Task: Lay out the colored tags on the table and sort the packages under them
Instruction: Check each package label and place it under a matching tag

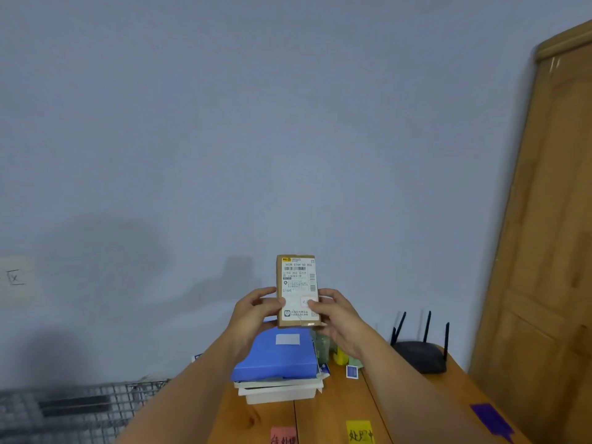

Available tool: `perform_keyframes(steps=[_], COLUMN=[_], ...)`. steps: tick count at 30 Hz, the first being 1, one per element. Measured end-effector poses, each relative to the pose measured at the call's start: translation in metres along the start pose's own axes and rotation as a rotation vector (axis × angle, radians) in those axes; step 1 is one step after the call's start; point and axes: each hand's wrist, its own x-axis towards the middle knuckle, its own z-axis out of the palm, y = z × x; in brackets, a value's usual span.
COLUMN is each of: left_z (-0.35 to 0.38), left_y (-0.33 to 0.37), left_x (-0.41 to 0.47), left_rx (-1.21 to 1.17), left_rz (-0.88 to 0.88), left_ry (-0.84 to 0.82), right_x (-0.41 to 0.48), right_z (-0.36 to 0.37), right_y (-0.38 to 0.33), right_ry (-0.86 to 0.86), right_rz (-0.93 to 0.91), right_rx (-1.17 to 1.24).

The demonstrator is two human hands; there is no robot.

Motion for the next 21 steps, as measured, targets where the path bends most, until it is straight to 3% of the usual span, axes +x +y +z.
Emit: perform_keyframes(steps=[21], left_z=[0.067], left_y=[-0.033], left_x=[-0.042], left_rx=[0.057], left_rz=[-0.041], left_ry=[0.111], right_x=[-0.046], right_z=[-0.078], right_y=[0.003], right_ry=[-0.087], right_rz=[0.043], right_rx=[-0.099])
